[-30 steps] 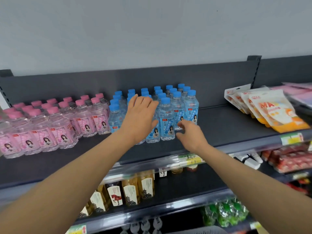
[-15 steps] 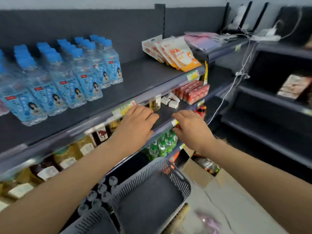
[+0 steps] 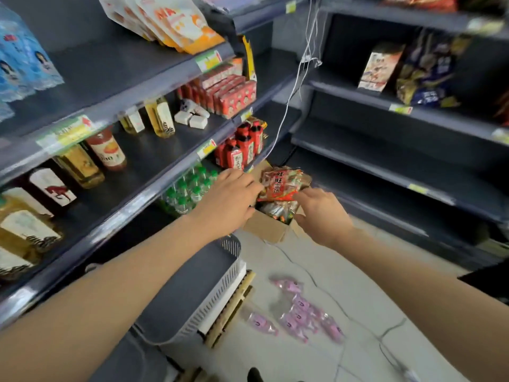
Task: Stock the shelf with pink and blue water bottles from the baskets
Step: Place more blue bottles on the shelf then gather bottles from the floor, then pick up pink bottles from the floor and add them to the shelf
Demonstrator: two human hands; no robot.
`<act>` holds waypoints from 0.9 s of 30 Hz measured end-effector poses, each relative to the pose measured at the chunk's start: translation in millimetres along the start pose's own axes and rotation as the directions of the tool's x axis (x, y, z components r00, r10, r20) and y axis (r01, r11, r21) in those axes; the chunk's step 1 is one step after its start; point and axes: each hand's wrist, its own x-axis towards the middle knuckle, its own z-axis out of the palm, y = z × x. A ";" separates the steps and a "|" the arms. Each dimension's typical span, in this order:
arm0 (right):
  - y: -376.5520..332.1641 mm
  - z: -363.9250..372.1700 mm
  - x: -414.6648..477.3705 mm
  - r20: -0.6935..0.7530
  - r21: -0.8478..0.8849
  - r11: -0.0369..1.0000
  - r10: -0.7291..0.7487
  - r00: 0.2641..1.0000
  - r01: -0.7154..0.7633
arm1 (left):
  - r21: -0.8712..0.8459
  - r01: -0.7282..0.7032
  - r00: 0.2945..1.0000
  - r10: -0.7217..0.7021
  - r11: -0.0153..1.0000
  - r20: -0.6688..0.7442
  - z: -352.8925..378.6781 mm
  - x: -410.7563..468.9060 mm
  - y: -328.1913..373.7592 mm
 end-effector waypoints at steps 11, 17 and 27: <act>105.6 101.2 -55.3 0.332 0.029 0.992 0.105 0.937 -0.121 | -0.220 0.144 0.953 -0.075 0.965 0.293 116.9 41.0 108.6; 129.9 191.2 -71.0 0.463 0.022 0.975 0.184 0.867 -0.219 | -0.308 0.221 0.889 -0.061 0.925 0.453 217.3 36.3 127.3; 117.8 401.9 -66.0 0.590 0.050 0.945 0.233 0.773 -0.322 | -0.275 0.282 0.755 -0.036 0.919 0.654 433.0 -29.9 125.5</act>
